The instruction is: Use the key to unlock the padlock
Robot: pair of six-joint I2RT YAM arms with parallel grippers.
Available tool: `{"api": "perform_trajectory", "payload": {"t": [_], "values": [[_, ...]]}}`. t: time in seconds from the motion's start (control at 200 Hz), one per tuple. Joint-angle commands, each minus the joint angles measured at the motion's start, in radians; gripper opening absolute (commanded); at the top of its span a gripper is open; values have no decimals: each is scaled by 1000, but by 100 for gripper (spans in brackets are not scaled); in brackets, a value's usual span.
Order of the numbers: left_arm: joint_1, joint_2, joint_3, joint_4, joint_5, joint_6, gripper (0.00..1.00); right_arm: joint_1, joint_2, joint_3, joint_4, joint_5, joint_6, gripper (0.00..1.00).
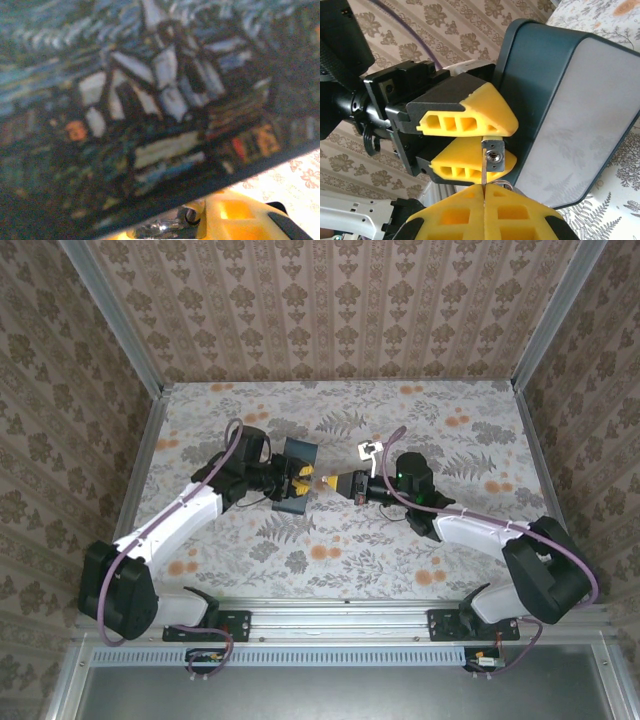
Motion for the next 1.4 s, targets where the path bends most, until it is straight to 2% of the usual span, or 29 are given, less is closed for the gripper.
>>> {"api": "perform_trajectory", "payload": {"t": [0.0,0.8,1.185,1.395], "values": [[-3,-52,2,37,2,-19,6,4,10,29,25,10,5,0],[-3,-70,-17,49,-11,-35,3,36,47,41,38,27,9,0],[-5,-64,-20,62,-13,-42,3,53,87,61,95,8,41,0],[-5,-78,-29,65,-31,-60,3,63,108,55,140,37,84,0]]}}
